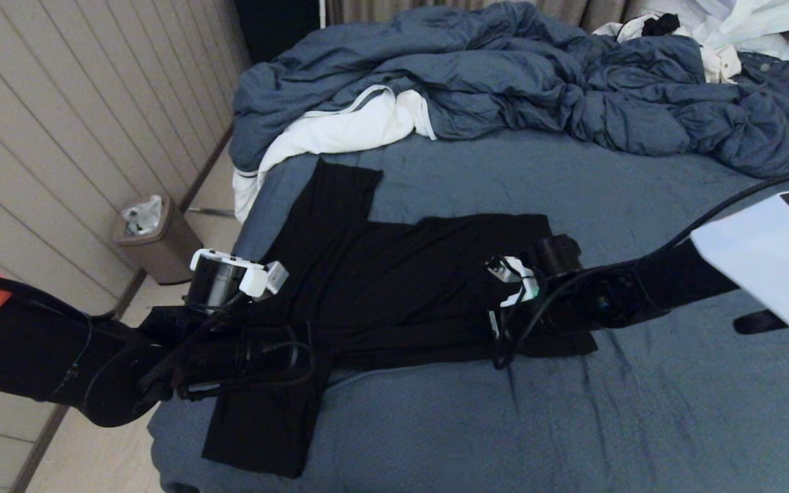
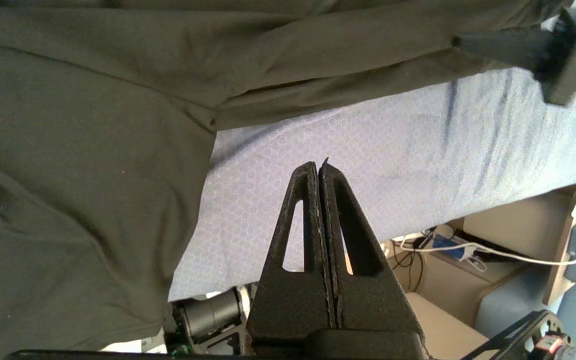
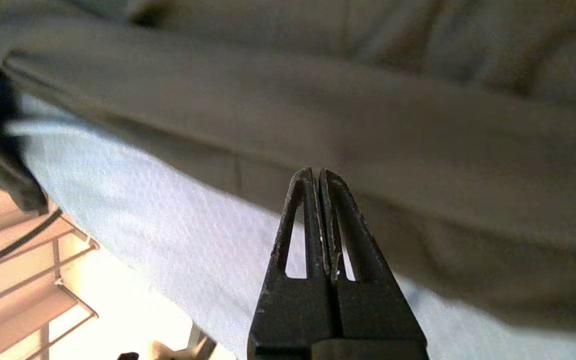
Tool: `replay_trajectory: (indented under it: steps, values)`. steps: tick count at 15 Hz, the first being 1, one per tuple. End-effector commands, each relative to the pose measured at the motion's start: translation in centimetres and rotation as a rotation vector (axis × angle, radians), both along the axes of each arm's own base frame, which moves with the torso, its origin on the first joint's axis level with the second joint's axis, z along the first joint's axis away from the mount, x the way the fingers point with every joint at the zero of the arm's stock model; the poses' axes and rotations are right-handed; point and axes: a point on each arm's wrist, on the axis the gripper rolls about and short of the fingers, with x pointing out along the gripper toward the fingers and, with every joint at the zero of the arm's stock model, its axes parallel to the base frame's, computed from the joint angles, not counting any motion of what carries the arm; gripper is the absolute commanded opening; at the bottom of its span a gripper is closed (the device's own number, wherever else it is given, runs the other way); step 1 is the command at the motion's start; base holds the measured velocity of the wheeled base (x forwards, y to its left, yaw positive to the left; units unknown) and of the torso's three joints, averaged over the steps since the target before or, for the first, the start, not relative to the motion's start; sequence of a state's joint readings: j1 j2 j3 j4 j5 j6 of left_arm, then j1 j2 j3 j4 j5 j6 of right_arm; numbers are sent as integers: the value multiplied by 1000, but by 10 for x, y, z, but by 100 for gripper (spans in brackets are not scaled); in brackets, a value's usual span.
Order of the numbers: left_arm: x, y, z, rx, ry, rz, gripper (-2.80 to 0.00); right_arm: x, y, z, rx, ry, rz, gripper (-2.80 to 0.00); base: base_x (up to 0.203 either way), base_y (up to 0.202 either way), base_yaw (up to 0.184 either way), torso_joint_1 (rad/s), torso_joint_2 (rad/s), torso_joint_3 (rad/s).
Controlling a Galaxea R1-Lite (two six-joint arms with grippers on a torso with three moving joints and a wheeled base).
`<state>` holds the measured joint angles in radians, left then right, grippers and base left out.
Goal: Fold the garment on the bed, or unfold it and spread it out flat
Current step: Fold the black T-shirt
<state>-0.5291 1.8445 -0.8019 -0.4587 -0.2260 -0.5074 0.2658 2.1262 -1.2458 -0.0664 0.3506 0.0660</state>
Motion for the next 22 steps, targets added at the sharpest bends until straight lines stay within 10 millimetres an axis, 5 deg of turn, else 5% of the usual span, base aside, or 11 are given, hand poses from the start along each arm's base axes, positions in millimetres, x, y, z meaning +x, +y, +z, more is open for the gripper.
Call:
replay_trajectory:
  steps: [1, 13, 17, 22]
  values:
    - [-1, 0, 0, -3, 2, 1, -280, -7, -13, 6, -4, -7, -18, -280, 0, 0, 0, 0, 0, 0]
    - [1, 3, 1, -16, 6, 6, -280, 22, -6, -28, -11, 32, -17, -280, 0, 0, 0, 0, 0, 0]
    - [1, 2, 1, -19, 11, 7, -280, 40, 0, -24, 12, -7, -26, -280, 0, 0, 0, 0, 0, 0]
    - [3, 2, -1, -16, 15, 7, -280, 67, 6, 5, 77, -115, -63, -280, 0, 0, 0, 0, 0, 0]
